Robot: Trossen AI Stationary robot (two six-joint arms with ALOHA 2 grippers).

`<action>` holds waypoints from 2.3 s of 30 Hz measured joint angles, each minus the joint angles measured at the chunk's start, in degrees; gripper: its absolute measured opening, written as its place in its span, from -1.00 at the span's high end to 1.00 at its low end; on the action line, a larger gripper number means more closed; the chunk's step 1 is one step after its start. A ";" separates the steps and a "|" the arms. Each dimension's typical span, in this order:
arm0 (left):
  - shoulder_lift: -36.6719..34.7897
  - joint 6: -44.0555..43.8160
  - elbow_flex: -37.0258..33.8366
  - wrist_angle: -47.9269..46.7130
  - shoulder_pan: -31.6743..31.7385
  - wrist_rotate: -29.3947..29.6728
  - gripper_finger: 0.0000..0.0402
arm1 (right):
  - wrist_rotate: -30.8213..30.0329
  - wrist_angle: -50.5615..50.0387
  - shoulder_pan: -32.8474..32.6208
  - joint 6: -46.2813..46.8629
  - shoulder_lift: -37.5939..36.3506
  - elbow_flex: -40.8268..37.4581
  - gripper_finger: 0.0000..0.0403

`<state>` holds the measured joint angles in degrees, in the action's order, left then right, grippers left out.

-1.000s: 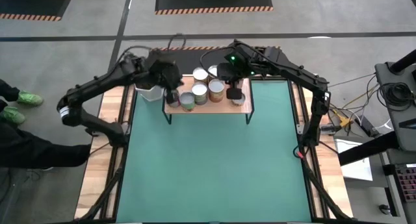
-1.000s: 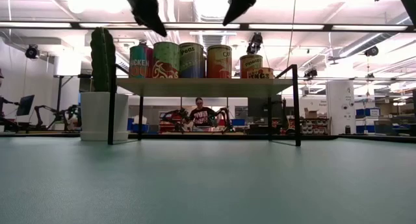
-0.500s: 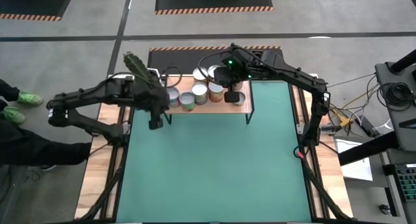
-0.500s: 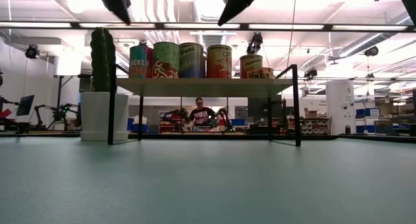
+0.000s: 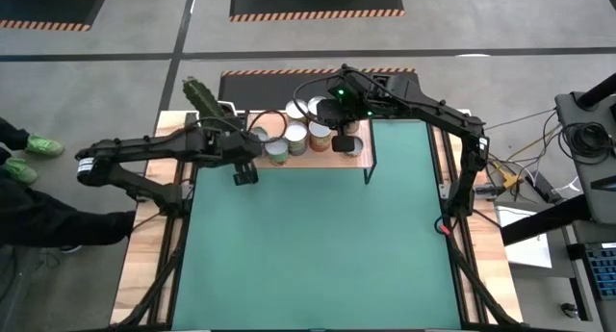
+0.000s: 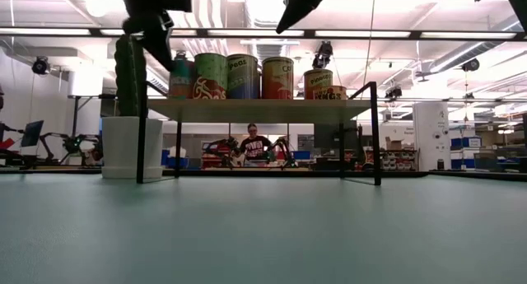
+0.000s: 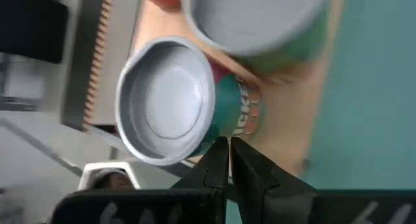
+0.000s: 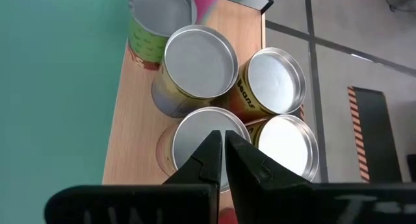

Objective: Pick and place cans onto a shelf
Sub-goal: Adjust the canned goods on the shelf

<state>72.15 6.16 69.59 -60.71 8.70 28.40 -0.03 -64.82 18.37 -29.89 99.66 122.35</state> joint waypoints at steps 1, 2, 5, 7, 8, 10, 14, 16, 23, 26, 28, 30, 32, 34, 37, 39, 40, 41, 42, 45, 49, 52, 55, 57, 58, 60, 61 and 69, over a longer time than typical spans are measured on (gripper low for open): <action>0.47 0.50 0.20 0.80 0.15 1.20 1.00 | -0.01 0.00 0.00 0.03 0.00 -0.01 0.96; 1.02 0.87 0.54 1.28 0.37 2.90 1.00 | 0.00 0.00 0.00 0.11 0.02 -0.01 0.96; 2.54 0.98 1.70 1.76 0.93 9.35 1.00 | 0.02 0.00 0.00 0.52 0.02 -0.01 0.96; 3.26 0.87 2.45 1.73 0.97 12.02 1.00 | 0.01 -0.06 0.00 0.88 0.02 -0.01 0.96; 3.43 0.93 2.84 1.75 0.97 12.21 1.00 | 0.00 -0.26 0.00 1.16 0.02 -0.01 0.96; 3.46 1.08 3.46 1.73 0.92 11.60 1.00 | -0.01 -1.02 0.00 1.47 0.02 -0.01 0.96; 2.51 1.09 4.48 2.36 0.82 9.78 1.00 | 0.02 -1.55 0.00 1.53 0.02 -0.18 0.96; 1.49 2.17 4.65 4.80 0.84 5.41 1.00 | 0.02 -1.72 -0.02 1.43 0.02 -0.35 0.96; -0.72 9.33 4.54 16.43 0.79 -13.27 1.00 | 0.02 -1.85 -0.02 1.33 0.09 -0.38 0.96; -0.46 11.09 4.54 19.92 0.79 -14.43 1.00 | -0.01 -1.95 -0.02 1.34 0.09 -0.41 0.96; 0.27 11.35 4.54 21.20 0.82 -14.46 1.00 | -0.01 -2.08 -0.02 1.36 0.09 -0.42 0.96; 1.48 11.36 4.54 21.33 0.82 -14.47 1.00 | -0.01 -2.25 -0.02 1.36 0.09 -0.49 0.96; 2.88 11.38 4.54 20.61 0.82 -14.47 1.00 | -0.01 -2.23 -0.02 1.55 0.09 -0.49 0.96; 4.01 11.36 4.54 19.82 0.83 -14.33 1.00 | -0.01 -2.23 -0.02 1.73 0.09 -0.49 0.96; 5.17 11.37 4.54 18.59 0.86 -11.96 1.00 | -0.01 -2.23 -0.02 1.78 0.09 -0.49 0.96; 5.61 11.35 4.54 17.34 0.88 -10.09 1.00 | -0.01 -2.24 -0.02 1.79 0.09 -0.49 0.96; 5.82 11.34 4.54 16.57 0.88 -9.40 1.00 | -0.01 -2.25 -0.02 1.79 0.09 -0.49 0.96; 5.93 11.27 4.54 16.23 0.93 -9.01 1.00 | -0.03 -2.25 -0.02 1.79 0.09 -0.49 0.96; 6.03 11.21 4.54 15.82 0.95 -8.77 1.00 | -0.01 -2.25 -0.02 1.79 0.09 -0.51 0.96; 6.17 10.96 4.54 14.51 0.95 -8.76 1.00 | -0.01 -2.27 -0.02 1.79 0.09 -0.53 0.96; 6.12 9.25 4.54 13.25 1.03 -7.68 1.00 | -0.01 -2.27 -0.02 1.81 0.09 -0.53 0.96; 5.94 8.26 4.56 11.52 1.10 -5.54 1.00 | -0.01 -2.27 -0.02 1.81 0.09 -0.53 0.96; 5.90 7.20 4.66 9.78 1.17 -4.87 1.00 | -0.01 -2.27 -0.02 1.83 0.09 -0.53 0.96; 5.80 6.47 4.74 8.47 1.17 -4.72 1.00 | -0.01 -2.27 -0.02 1.81 0.09 -0.53 0.96; 5.73 6.18 4.76 8.02 1.17 -4.70 1.00 | -0.01 -2.27 -0.02 1.82 0.09 -0.53 0.96; 5.61 5.58 4.77 7.20 1.17 -4.63 1.00 | -0.01 -2.27 -0.02 1.82 0.09 -0.53 0.96; 5.46 5.28 4.78 6.70 1.17 -4.46 1.00 | -0.01 -2.27 -0.02 1.84 0.09 -0.53 0.96; 4.71 2.09 7.38 -0.06 1.17 -3.87 1.00 | -0.02 -2.26 -0.02 1.81 0.09 -0.53 0.96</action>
<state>76.86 8.25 76.97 -60.77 9.87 24.53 -0.04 -67.08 18.35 -28.08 99.74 121.82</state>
